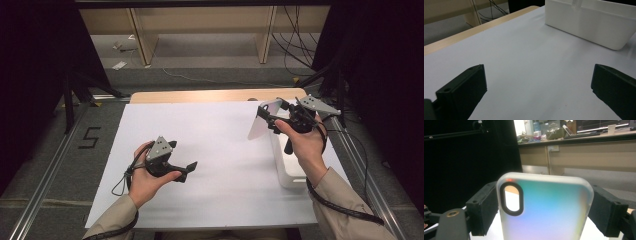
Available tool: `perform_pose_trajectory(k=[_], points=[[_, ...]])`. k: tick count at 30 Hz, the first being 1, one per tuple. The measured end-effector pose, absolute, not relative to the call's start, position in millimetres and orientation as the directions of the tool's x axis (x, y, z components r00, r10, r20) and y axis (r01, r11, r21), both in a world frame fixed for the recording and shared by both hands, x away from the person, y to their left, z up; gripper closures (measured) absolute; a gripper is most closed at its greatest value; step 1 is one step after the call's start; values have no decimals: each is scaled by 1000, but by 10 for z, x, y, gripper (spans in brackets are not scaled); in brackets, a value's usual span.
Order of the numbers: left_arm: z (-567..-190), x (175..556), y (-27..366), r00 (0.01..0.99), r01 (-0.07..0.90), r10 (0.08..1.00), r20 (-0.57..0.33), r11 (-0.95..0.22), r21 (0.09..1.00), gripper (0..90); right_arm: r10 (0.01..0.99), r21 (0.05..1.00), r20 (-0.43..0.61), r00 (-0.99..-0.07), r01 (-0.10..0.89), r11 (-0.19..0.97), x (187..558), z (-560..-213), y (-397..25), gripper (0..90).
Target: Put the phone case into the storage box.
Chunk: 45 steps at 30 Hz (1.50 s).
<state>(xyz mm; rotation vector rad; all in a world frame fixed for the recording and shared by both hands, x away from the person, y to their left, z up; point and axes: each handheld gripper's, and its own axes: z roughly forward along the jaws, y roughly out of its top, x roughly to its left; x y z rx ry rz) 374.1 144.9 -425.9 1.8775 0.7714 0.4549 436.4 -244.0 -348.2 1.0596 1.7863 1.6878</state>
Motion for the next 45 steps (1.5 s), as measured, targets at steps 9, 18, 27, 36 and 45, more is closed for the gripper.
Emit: perform_pose_trajectory(k=[9,18,27,36,45], points=[[-4259,3740,1450,723,307,690,-31,-281,910,0,793,976,172,-584,210,-57,4374,-3456,-2495,185],[-4257,3739,1452,722,305,691,-29,-280,910,0,808,977,165,-566,204,-57,4387,-3440,-2548,186],[-4257,3739,1452,722,305,691,-31,-278,911,0,825,978,164,-541,199,-63,4408,-3423,-2624,185],[-4257,3740,1452,721,306,693,-28,-281,910,0,840,978,164,-517,197,-70,4429,-3410,-2708,185],[-4256,3740,1453,719,305,694,-29,-278,911,0,852,978,161,-497,197,-70,4446,-3401,-2771,185]])
